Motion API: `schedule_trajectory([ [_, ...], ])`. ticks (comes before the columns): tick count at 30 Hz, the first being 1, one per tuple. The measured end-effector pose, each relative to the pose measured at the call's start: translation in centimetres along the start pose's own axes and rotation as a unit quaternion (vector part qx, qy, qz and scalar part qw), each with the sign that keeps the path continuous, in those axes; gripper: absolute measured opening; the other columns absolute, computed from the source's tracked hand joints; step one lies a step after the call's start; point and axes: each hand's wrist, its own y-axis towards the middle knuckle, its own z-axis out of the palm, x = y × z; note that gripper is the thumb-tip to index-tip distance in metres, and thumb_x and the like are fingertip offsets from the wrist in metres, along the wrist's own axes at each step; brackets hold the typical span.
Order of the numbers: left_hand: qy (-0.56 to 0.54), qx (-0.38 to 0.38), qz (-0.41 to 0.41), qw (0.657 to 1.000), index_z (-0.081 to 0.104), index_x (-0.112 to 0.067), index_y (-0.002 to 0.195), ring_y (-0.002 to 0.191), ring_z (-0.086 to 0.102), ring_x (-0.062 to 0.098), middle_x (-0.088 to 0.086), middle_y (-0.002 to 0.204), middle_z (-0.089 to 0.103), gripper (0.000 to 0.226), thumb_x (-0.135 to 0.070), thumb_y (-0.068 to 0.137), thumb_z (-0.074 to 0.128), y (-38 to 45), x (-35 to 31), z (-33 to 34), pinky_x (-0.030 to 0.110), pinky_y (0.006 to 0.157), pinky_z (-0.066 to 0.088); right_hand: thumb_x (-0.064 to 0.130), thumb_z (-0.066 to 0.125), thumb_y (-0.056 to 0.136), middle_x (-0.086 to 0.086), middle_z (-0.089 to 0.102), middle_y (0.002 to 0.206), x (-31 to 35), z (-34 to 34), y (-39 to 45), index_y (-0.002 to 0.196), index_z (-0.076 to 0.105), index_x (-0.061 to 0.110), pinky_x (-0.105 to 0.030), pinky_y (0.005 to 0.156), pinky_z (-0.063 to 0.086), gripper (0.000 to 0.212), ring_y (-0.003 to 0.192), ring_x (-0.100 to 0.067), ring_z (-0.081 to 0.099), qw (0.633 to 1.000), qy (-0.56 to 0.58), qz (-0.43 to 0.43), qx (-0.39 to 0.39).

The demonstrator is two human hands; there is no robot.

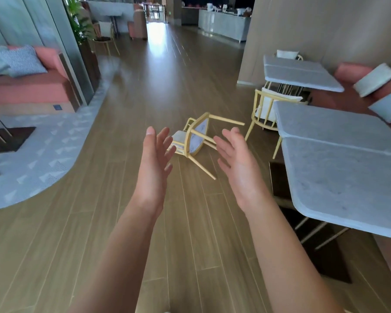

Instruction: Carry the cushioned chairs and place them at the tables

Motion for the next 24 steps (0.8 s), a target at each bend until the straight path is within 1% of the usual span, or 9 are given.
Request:
schedule_trajectory([
  [2, 0.009, 0.011, 0.014, 1.000, 0.045, -0.037, 0.150, 0.134, 0.050, 0.001, -0.015, 0.151, 0.050, 0.077, -0.076, 0.087, 0.027, 2.5, -0.9, -1.3, 0.043, 0.120, 0.026, 0.049, 0.034, 0.104, 0.024, 0.063, 0.114, 0.5, 2.2, 2.1, 0.106, 0.057, 0.045, -0.038, 0.119, 0.031, 0.024, 0.113, 0.007, 0.055, 1.000, 0.007, -0.016, -0.001],
  [3, 0.013, 0.011, 0.015, 1.000, 0.045, -0.037, 0.151, 0.134, 0.050, 0.001, -0.015, 0.151, 0.050, 0.075, -0.075, 0.089, 0.026, 3.6, -1.3, -1.9, 0.042, 0.120, 0.027, 0.049, 0.034, 0.104, 0.021, 0.063, 0.119, 0.5, 3.1, 3.0, 0.112, 0.058, 0.042, -0.038, 0.119, 0.031, 0.026, 0.118, 0.004, 0.054, 1.000, 0.009, -0.017, 0.000],
  [5, 0.019, 0.006, 0.016, 1.000, 0.044, -0.036, 0.152, 0.135, 0.049, 0.002, -0.014, 0.152, 0.049, 0.068, -0.071, 0.097, 0.023, 5.5, -2.0, -3.3, 0.044, 0.121, 0.026, 0.051, 0.034, 0.104, 0.014, 0.060, 0.134, 0.4, 5.0, 4.5, 0.133, 0.054, 0.034, -0.039, 0.121, 0.029, 0.040, 0.130, -0.003, 0.050, 1.000, 0.006, -0.014, 0.010],
  [7, 0.021, 0.001, 0.015, 1.000, 0.043, -0.036, 0.152, 0.136, 0.049, 0.003, -0.013, 0.152, 0.049, 0.064, -0.068, 0.101, 0.021, 7.1, -2.4, -4.6, 0.046, 0.122, 0.025, 0.051, 0.034, 0.103, 0.010, 0.058, 0.141, 0.3, 6.7, 5.9, 0.145, 0.048, 0.028, -0.038, 0.121, 0.028, 0.050, 0.134, -0.004, 0.047, 1.000, 0.007, -0.002, 0.016],
  [10, 0.018, -0.015, 0.021, 1.000, 0.044, -0.036, 0.151, 0.135, 0.050, 0.003, -0.012, 0.152, 0.049, 0.064, -0.068, 0.099, 0.022, 9.4, -2.8, -6.4, 0.046, 0.122, 0.025, 0.049, 0.036, 0.104, 0.010, 0.062, 0.136, -0.1, 8.8, 8.6, 0.141, 0.053, 0.026, -0.036, 0.119, 0.033, 0.047, 0.128, -0.001, 0.052, 1.000, 0.012, 0.000, 0.018],
  [15, 0.005, -0.032, 0.011, 0.999, 0.046, -0.037, 0.150, 0.134, 0.051, 0.003, -0.011, 0.152, 0.050, 0.063, -0.067, 0.101, 0.022, 13.9, -2.7, -8.0, 0.047, 0.122, 0.025, 0.048, 0.042, 0.102, 0.012, 0.067, 0.124, -1.3, 11.0, 14.0, 0.117, 0.062, 0.033, -0.035, 0.113, 0.038, 0.029, 0.118, 0.003, 0.057, 0.999, 0.031, 0.013, 0.017],
  [19, 0.020, -0.041, 0.009, 0.999, 0.046, -0.037, 0.150, 0.134, 0.051, 0.003, -0.012, 0.152, 0.050, 0.069, -0.072, 0.094, 0.026, 18.3, -2.4, -8.2, 0.046, 0.120, 0.027, 0.053, 0.041, 0.101, 0.012, 0.067, 0.124, -2.4, 11.9, 19.3, 0.124, 0.060, 0.031, -0.034, 0.112, 0.039, 0.037, 0.116, 0.005, 0.057, 0.998, 0.046, 0.021, 0.031],
  [22, 0.040, -0.052, 0.013, 0.998, 0.044, -0.036, 0.151, 0.135, 0.050, 0.003, -0.012, 0.153, 0.049, 0.073, -0.073, 0.091, 0.027, 22.6, -2.3, -8.3, 0.045, 0.120, 0.027, 0.062, 0.045, 0.088, 0.010, 0.065, 0.130, -2.9, 13.0, 24.0, 0.139, 0.054, 0.026, -0.032, 0.110, 0.038, 0.063, 0.121, 0.003, 0.055, 0.997, 0.046, 0.038, 0.050],
  [24, 0.046, -0.061, 0.020, 0.997, 0.045, -0.036, 0.151, 0.134, 0.051, 0.002, -0.013, 0.152, 0.049, 0.072, -0.073, 0.093, 0.026, 25.2, -2.6, -8.6, 0.044, 0.119, 0.028, 0.062, 0.045, 0.089, 0.010, 0.065, 0.131, -3.0, 13.7, 26.8, 0.143, 0.051, 0.026, -0.033, 0.112, 0.038, 0.065, 0.125, 0.001, 0.053, 0.996, 0.052, 0.037, 0.061],
])
